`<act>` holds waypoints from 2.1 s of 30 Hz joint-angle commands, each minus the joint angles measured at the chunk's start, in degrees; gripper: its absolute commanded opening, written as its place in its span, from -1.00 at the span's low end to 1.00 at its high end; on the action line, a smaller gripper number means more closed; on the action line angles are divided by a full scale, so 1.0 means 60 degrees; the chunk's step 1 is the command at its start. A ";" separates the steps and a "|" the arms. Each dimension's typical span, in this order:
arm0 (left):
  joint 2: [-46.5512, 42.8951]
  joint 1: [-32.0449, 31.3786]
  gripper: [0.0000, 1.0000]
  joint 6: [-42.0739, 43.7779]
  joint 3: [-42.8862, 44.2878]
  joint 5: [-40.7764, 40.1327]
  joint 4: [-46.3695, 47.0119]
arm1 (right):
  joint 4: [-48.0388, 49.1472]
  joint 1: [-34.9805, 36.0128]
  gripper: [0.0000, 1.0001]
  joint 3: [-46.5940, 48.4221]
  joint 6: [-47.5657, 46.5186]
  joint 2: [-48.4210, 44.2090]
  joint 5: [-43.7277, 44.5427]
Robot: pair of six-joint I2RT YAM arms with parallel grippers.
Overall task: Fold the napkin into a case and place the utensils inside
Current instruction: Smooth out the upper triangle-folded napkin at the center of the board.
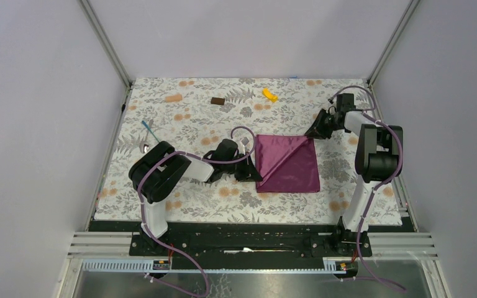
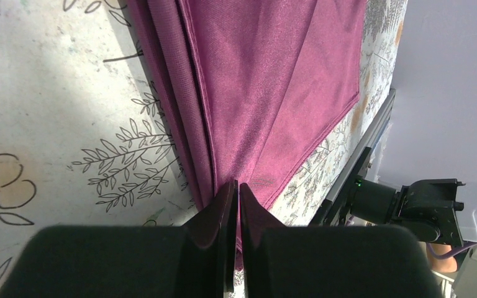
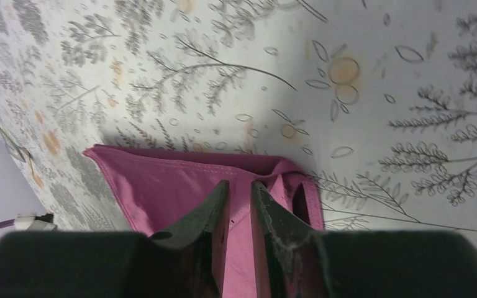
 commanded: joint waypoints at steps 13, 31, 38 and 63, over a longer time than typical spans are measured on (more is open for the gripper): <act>-0.1779 0.0403 -0.15 0.0865 0.1764 -0.0322 -0.2857 | 0.0566 0.1151 -0.11 -0.1033 0.0433 -0.2285 -0.0358; -0.3643 0.0479 -0.09 0.1037 0.0638 -0.0589 -0.3319 | 0.0512 0.0342 -0.41 -0.0657 -0.0310 -0.0593 0.1200; -0.4012 0.0468 -0.05 0.1420 0.0664 -0.0335 -0.3765 | -0.0701 0.1064 -0.24 -0.0232 -0.0510 -0.1819 0.1968; -0.0404 -0.0021 -0.89 0.0125 -0.0159 0.0709 0.0143 | 0.3560 0.1851 -0.44 -0.3502 0.1898 -0.1385 -0.2990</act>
